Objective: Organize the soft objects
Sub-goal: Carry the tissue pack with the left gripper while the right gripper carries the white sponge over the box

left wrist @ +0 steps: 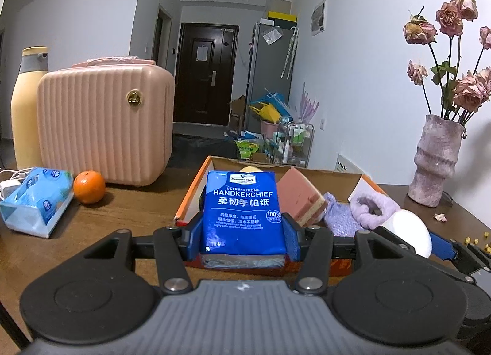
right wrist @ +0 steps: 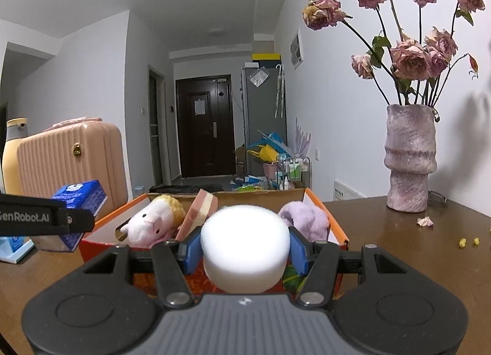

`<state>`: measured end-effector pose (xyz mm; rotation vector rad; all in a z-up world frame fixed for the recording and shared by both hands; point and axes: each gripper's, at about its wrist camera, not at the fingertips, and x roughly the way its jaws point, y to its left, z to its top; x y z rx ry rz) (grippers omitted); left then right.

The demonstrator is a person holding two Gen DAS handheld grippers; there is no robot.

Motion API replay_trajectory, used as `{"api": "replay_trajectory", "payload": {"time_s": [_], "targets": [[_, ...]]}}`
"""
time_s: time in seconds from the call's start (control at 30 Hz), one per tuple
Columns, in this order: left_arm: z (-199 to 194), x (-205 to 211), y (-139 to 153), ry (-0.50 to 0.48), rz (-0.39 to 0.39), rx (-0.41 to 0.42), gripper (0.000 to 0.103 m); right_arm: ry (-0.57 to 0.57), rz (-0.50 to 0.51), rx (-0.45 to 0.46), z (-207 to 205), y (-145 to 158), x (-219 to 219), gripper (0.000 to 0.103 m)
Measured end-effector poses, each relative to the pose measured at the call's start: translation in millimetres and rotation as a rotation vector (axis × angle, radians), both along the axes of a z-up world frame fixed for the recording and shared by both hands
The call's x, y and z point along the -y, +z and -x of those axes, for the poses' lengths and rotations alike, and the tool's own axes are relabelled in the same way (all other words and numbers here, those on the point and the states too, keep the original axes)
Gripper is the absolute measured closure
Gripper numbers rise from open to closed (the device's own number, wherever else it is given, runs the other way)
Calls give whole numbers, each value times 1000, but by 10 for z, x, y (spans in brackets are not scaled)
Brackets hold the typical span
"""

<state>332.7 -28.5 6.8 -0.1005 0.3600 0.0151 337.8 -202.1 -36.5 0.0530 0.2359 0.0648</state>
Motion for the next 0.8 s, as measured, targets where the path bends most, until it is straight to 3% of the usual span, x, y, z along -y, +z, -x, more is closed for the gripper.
{"api": "replay_trajectory", "payload": {"time_s": [0.8], "targets": [[-561,170,-4,-15,-14,21,50,-6,10,30,-541,-1,-13,47]]}}
